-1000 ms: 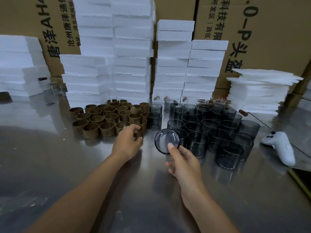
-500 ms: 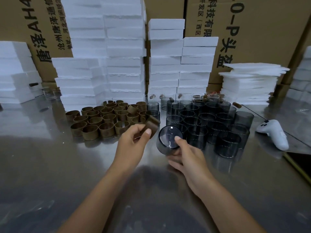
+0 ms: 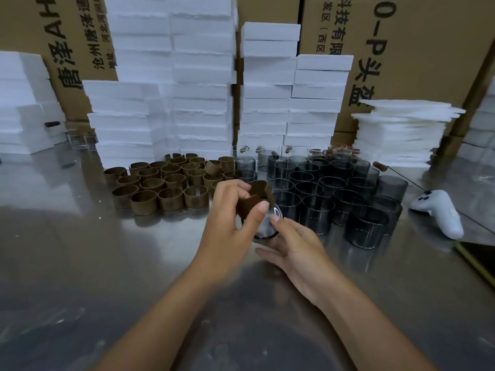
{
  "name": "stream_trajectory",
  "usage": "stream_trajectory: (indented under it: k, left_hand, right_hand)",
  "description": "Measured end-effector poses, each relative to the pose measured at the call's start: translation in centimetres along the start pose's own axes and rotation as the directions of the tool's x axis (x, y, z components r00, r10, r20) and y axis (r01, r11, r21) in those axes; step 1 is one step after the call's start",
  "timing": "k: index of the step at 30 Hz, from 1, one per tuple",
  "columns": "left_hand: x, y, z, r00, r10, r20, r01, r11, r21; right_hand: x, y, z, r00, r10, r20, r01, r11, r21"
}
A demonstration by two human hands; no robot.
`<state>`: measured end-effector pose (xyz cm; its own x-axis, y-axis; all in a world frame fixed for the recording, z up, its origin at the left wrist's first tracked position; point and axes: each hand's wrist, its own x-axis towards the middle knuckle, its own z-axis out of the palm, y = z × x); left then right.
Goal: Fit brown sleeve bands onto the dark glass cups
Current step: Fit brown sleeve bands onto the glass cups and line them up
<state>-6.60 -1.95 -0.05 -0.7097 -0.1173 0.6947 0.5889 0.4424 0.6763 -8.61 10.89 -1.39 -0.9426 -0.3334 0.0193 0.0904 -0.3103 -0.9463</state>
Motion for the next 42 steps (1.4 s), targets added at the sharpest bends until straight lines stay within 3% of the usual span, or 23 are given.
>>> stream_trajectory:
  k: [3, 7, 11, 20, 33, 38, 42]
  left_hand:
    - [-0.3, 0.2, 0.3, 1.0, -0.032, 0.0, 0.031, 0.993, -0.116]
    - [0.1, 0.2, 0.0, 0.978, -0.191, 0.089, 0.21, 0.893, -0.398]
    - [0.6, -0.1, -0.5, 0.943, -0.283, 0.176, 0.333, 0.812, -0.48]
    - [0.4, 0.0, -0.2, 0.929, -0.207, 0.306, 0.327, 0.846, -0.421]
    - [0.1, -0.1, -0.2, 0.93, -0.181, 0.32, 0.293, 0.891, -0.346]
    - [-0.2, -0.2, 0.3, 0.93, -0.254, 0.265, 0.342, 0.861, -0.377]
    - [-0.3, -0.4, 0.7, 0.867, -0.389, 0.311, 0.494, 0.745, -0.448]
  right_hand:
    - [0.0, -0.2, 0.0, 0.999, 0.04, 0.008, -0.041, 0.996, 0.084]
    - [-0.2, -0.8, -0.1, 0.995, 0.088, 0.044, -0.097, 0.951, 0.293]
    - [-0.3, -1.0, -0.1, 0.99, 0.124, 0.066, -0.139, 0.909, 0.392]
    - [-0.1, -0.9, -0.2, 0.987, 0.104, 0.12, -0.137, 0.938, 0.318]
    - [-0.5, -1.0, 0.2, 0.989, 0.111, 0.097, -0.138, 0.927, 0.35]
    - [-0.7, -1.2, 0.2, 0.991, 0.096, 0.09, -0.121, 0.932, 0.342]
    - [-0.7, -1.1, 0.3, 0.995, 0.072, 0.073, -0.094, 0.932, 0.351]
